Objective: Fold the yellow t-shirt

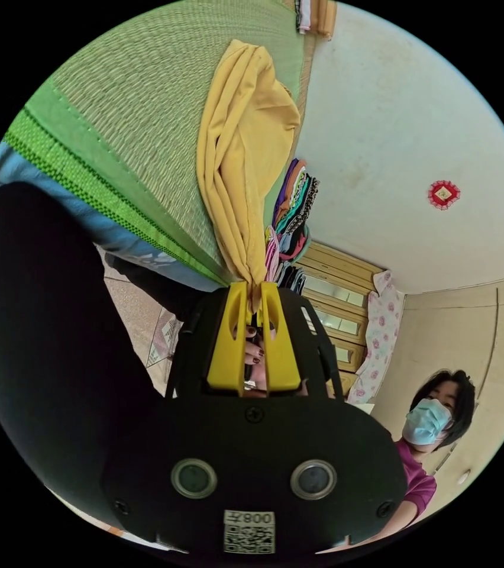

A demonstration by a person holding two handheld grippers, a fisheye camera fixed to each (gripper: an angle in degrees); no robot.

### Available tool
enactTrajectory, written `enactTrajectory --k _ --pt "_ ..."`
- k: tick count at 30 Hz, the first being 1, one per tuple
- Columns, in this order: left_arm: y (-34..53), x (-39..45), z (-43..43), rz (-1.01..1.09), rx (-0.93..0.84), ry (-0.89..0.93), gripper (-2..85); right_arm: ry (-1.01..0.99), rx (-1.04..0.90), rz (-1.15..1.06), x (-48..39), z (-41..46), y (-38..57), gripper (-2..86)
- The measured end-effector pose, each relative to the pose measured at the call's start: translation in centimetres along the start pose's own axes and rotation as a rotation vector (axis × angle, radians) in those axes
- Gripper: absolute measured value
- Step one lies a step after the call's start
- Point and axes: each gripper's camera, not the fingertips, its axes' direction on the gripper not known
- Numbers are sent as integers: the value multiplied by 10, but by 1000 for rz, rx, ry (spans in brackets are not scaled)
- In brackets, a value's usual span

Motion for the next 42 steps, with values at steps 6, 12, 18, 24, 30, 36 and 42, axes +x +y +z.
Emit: enactTrajectory --k 6,12,18,24,30,36,42 --pt "9 -13 -12 -10 29 32 40 9 11 -2 -3 6 7 35" --pt "7 -13 -3 7 -17 8 29 8 30 9 -3 13 10 62" --pt "11 -17 -7 7 -16 10 26 29 24 21 -4 25 8 68" --pt "15 -16 -19 20 0 26 29 21 11 34 -4 34 8 31" --pt "19 -18 -51 32 79 18 38 -42 24 27 -10 23 17 24" --pt "14 -19 -75 31 149 -5 69 -73 34 13 -18 7 23 21" --pt "6 -17 -88 23 181 -53 99 -96 41 -6 -27 -7 24 17"
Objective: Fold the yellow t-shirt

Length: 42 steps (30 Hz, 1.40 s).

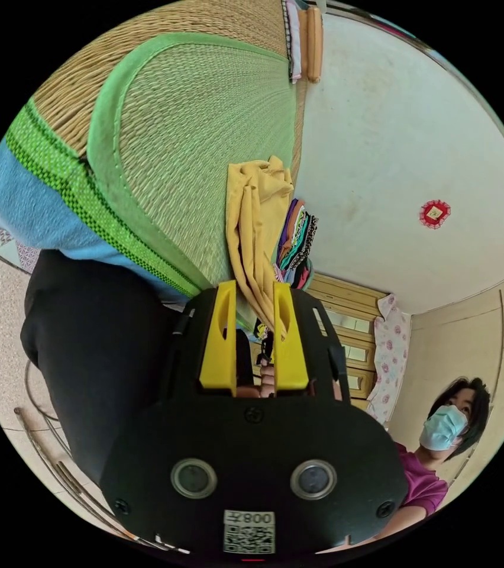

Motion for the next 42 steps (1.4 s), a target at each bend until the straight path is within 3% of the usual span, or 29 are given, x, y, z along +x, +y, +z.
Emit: enactTrajectory --k 29,42 --pt "-40 21 -18 -67 48 4 126 -77 25 -43 -13 -48 -21 13" --pt "-58 41 -9 -69 32 -77 63 -45 37 5 12 -75 -21 18"
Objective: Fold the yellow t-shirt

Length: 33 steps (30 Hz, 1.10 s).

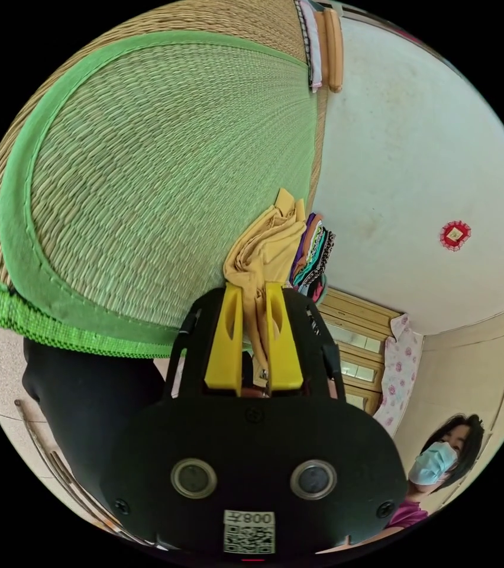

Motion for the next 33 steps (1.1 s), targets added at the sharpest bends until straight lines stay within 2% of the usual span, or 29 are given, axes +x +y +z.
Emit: enactTrajectory --k 20,33 --pt "19 35 1 15 15 74 37 138 -34 18 17 -48 -16 21" --pt "36 125 26 179 3 73 35 178 -47 -87 -7 -96 -10 17"
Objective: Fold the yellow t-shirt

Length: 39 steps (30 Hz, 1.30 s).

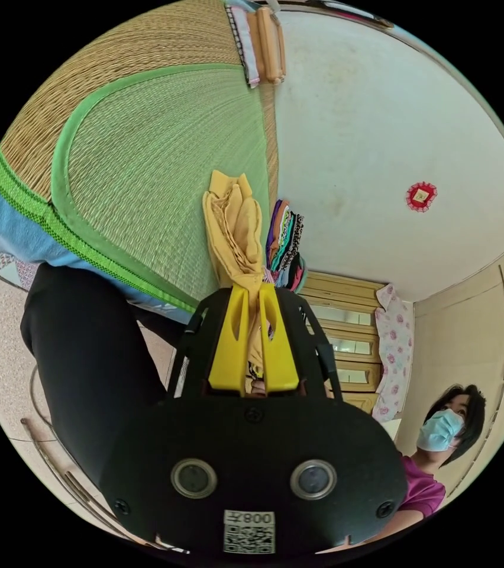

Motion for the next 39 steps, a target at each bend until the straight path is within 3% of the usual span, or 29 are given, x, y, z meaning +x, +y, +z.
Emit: enactTrajectory --k 23,32,39 --pt "-41 185 172 235 -75 78 26 -165 156 -270 -30 -195 37 11" --pt "-80 258 303 289 -159 51 26 -212 254 -316 -16 -303 43 12" --pt "-130 345 477 366 -283 71 27 -193 410 -412 -38 -431 35 12"
